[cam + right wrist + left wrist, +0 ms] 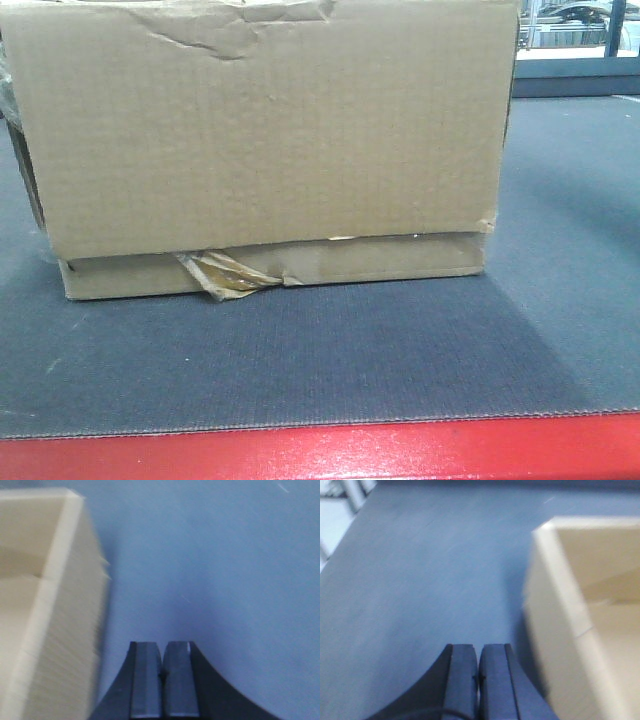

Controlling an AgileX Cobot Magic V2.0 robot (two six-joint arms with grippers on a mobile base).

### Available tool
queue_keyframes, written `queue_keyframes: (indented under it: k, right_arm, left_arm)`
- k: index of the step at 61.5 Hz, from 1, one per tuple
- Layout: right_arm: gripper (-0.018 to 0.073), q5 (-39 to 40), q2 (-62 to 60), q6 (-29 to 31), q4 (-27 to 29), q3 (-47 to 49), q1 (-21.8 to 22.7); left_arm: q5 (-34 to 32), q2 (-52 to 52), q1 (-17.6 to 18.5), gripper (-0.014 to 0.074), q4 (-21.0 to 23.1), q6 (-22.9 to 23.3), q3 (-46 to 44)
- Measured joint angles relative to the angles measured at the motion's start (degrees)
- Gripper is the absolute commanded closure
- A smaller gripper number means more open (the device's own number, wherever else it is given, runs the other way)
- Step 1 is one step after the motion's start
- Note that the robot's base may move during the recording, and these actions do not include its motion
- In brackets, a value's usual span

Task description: Grab carton from right shelf to conveyor

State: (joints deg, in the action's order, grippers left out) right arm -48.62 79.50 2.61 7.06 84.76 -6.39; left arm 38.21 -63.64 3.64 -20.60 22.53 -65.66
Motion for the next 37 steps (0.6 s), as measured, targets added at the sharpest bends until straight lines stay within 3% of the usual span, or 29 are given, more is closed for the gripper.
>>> queue_keyframes:
  k: [11,22,37]
  right_arm:
    - [0.0632,6.8,-6.1,0.0,-3.6,-15.2,0.6]
    - [0.0632,18.0,-15.1,0.0,-4.2,-34.2,0.5]
    - [0.0632,30.9,-31.5,0.0,-4.8,-52.5,0.5]
  left_arm:
    - [-4.3,6.2,-2.6,0.0582,1.8,0.0,12.8]
    - [-8.3,13.4,-2.6,0.0582,2.2,0.0,24.2]
    - [-10.6,26.4,-2.6,0.0582,2.4,-2.0,34.0]
